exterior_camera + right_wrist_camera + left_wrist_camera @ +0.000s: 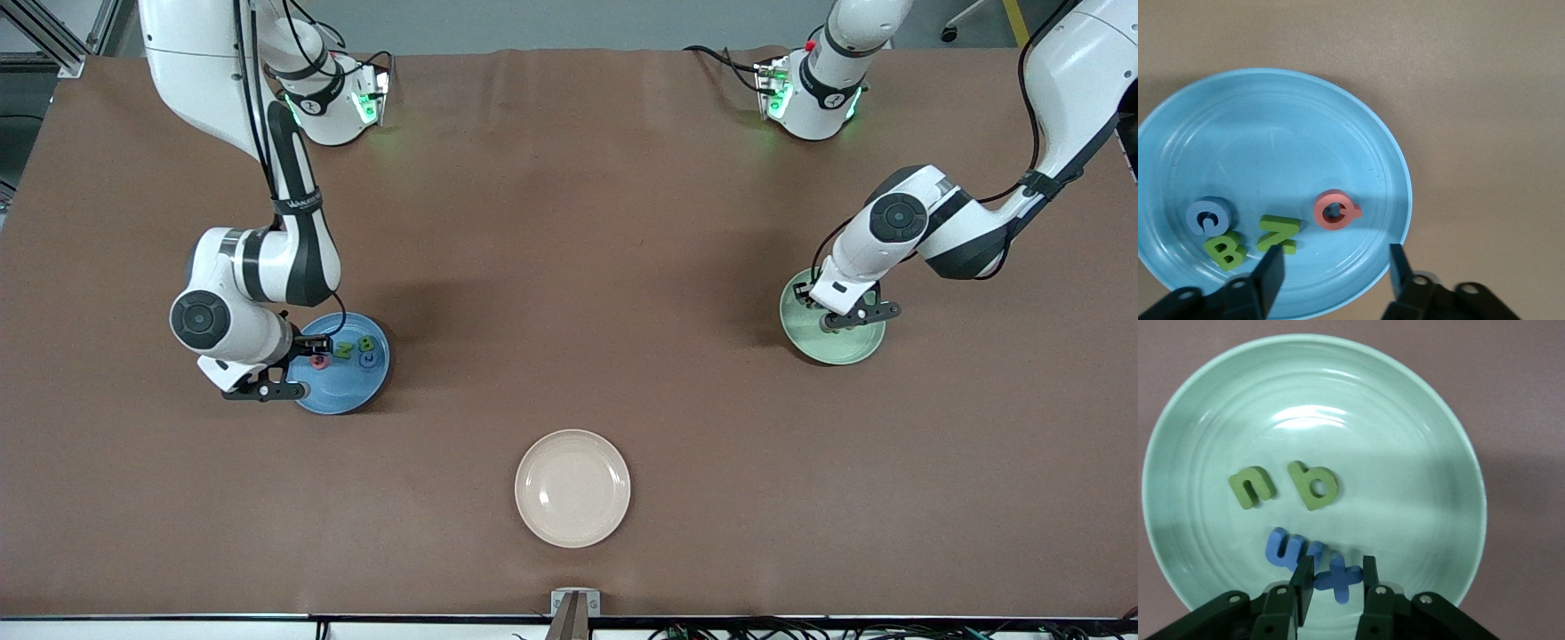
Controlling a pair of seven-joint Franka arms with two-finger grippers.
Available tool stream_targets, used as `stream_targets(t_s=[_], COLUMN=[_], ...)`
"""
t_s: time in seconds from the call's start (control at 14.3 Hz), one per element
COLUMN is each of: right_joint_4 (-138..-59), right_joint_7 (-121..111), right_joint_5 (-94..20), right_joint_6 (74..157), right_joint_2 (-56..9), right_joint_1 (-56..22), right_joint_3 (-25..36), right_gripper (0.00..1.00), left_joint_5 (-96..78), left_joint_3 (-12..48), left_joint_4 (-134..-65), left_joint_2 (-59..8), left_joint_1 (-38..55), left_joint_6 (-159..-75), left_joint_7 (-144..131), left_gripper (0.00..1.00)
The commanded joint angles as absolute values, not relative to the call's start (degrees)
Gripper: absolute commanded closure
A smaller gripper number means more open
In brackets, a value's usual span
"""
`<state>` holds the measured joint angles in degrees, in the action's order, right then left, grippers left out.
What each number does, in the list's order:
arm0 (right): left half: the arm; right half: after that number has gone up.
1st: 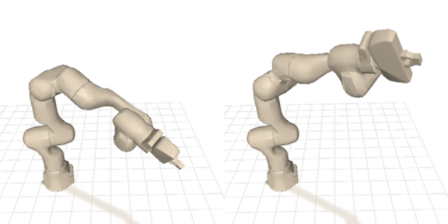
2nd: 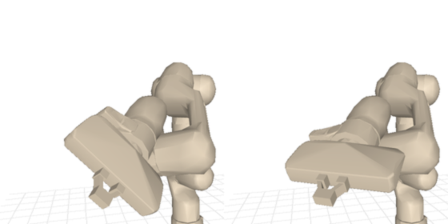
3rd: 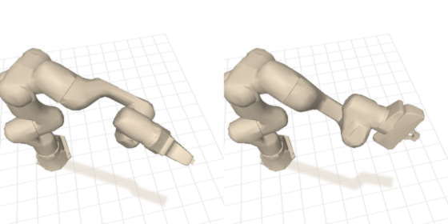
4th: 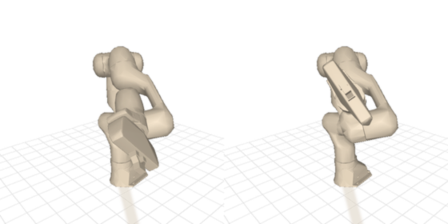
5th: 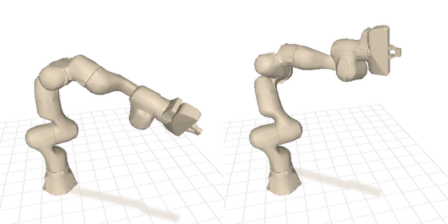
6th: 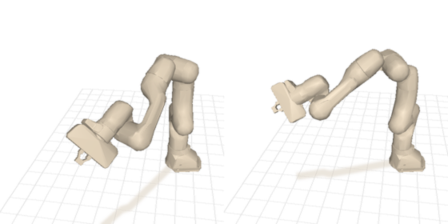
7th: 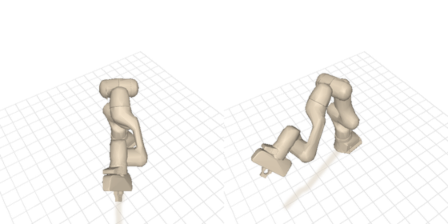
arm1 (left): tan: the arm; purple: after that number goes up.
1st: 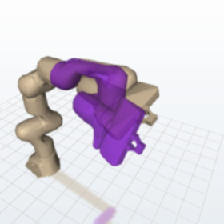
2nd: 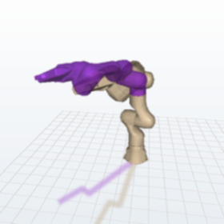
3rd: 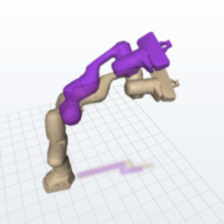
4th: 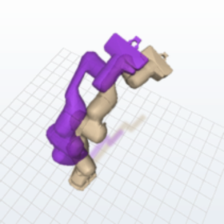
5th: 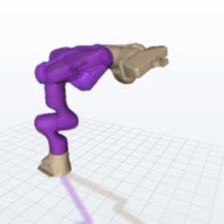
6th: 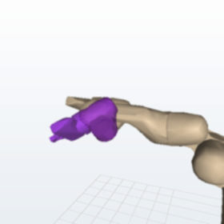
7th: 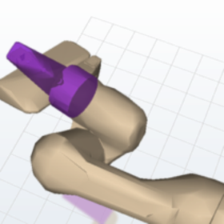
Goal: Sort uppercase to blue plate, lowercase to green plate
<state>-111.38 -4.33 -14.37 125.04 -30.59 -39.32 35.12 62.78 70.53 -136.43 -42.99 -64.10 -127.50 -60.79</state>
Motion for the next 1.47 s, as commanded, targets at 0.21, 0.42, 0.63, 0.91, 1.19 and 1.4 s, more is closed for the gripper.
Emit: stream_targets(t_s=[0.21, 0.42, 0.63, 0.91, 1.19, 1.4], right_joint_4=[-106.0, -100.2, -93.5, -81.8, -77.2, -77.1], right_joint_7=[-4.1, -4.2, -4.7, -5.5, -8.0, -7.7], right_joint_5=[-15.1, -15.0, -14.9, -14.3, -14.6, -14.3], right_joint_6=[115.3, 105.5, 96.0, 85.3, 85.3, 85.2], right_joint_2=[-28.9, -26.2, -23.3, -23.2, -23.9, -23.7], right_joint_1=[-39.4, -38.9, -38.9, -37.7, -36.0, -36.3], right_joint_3=[35.4, 37.5, 42.2, 46.8, 46.5, 46.6], right_gripper=[0.00, 0.00, 0.00, 0.00, 0.00, 0.00], left_joint_5=[63.7, 63.5, 62.8, 62.7, 54.5, 36.9], left_joint_3=[70.5, 69.3, 69.5, 70.3, 69.9, 66.7], left_joint_4=[-136.4, -134.9, -132.4, -131.0, -125.7, -122.6], left_joint_2=[-43.3, -42.9, -42.8, -42.6, -42.4, -35.1], left_joint_1=[-62.9, -60.9, -60.2, -60.2, -59.1, -55.9], left_joint_6=[-128.1, -128.0, -127.9, -127.9, -127.6, -127.4], left_joint_7=[-61.2, -61.4, -61.6, -61.6, -55.1, -38.5], left_gripper=[0.43, 0.11, 0.00, 0.00, 0.01, 0.01])
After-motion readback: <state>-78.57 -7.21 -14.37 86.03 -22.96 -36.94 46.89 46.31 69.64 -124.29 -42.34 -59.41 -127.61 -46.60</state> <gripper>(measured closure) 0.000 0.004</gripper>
